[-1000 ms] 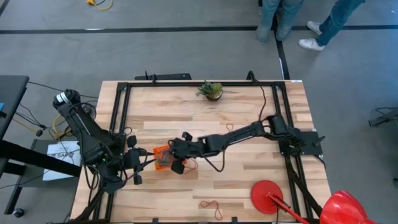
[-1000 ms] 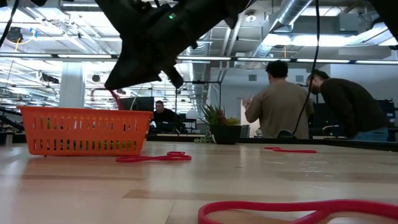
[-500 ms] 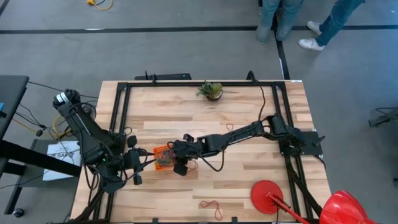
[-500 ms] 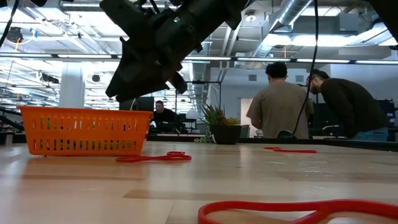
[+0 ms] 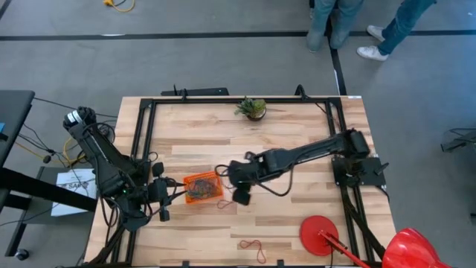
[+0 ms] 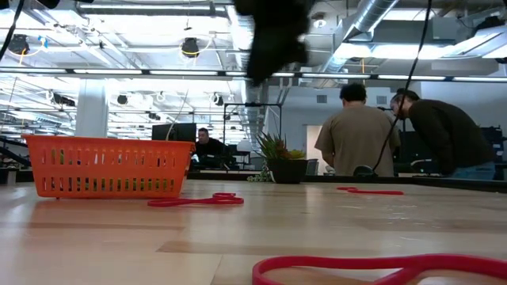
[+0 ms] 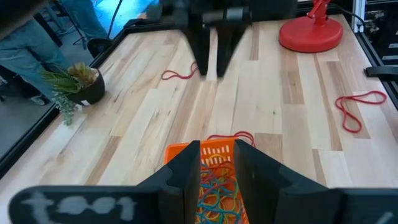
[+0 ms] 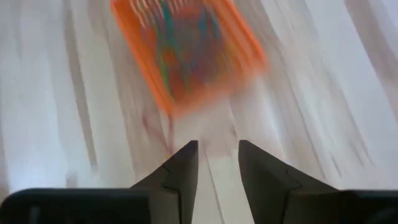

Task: Pick and place rubber bands into bin
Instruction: Put the top red rubber band into the orange container

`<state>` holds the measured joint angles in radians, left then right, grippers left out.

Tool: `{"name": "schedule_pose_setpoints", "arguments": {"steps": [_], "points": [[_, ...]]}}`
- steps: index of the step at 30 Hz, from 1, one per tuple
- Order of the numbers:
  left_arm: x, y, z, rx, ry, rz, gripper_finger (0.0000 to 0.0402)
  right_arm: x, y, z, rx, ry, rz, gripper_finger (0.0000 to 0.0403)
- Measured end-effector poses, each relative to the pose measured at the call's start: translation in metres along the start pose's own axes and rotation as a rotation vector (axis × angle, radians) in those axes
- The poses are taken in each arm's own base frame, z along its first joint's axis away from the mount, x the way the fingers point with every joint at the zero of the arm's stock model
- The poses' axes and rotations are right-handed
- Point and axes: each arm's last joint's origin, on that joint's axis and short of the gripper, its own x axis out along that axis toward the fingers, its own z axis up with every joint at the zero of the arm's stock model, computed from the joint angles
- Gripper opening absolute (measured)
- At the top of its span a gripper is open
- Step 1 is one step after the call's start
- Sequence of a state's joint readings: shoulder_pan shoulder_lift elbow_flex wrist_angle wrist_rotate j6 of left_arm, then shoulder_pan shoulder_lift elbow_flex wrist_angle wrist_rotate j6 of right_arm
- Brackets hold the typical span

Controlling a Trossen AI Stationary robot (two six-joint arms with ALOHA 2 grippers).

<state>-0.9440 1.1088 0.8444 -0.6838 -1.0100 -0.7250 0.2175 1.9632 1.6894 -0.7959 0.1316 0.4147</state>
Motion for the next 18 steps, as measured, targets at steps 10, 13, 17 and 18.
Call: {"name": "schedule_pose_setpoints", "arguments": {"steps": [10, 13, 17, 18], "points": [[0.000, 0.000, 0.000, -0.001, 0.003, -0.004, 0.0086, -0.057, -0.033, -0.036, 0.120, 0.277, -0.342, 0.0107], [0.000, 0.000, 0.000, -0.001, 0.005, -0.006, 0.0086, -0.061, -0.046, -0.041, 0.128, 0.292, -0.433, 0.0107], [0.000, -0.001, 0.000, -0.001, 0.013, -0.016, 0.0086, -0.051, -0.062, -0.048, 0.147, 0.338, -0.396, 0.0107], [0.000, -0.001, 0.000, -0.001, 0.017, -0.019, 0.0086, -0.046, -0.067, -0.050, 0.147, 0.361, -0.370, 0.0107]]}}
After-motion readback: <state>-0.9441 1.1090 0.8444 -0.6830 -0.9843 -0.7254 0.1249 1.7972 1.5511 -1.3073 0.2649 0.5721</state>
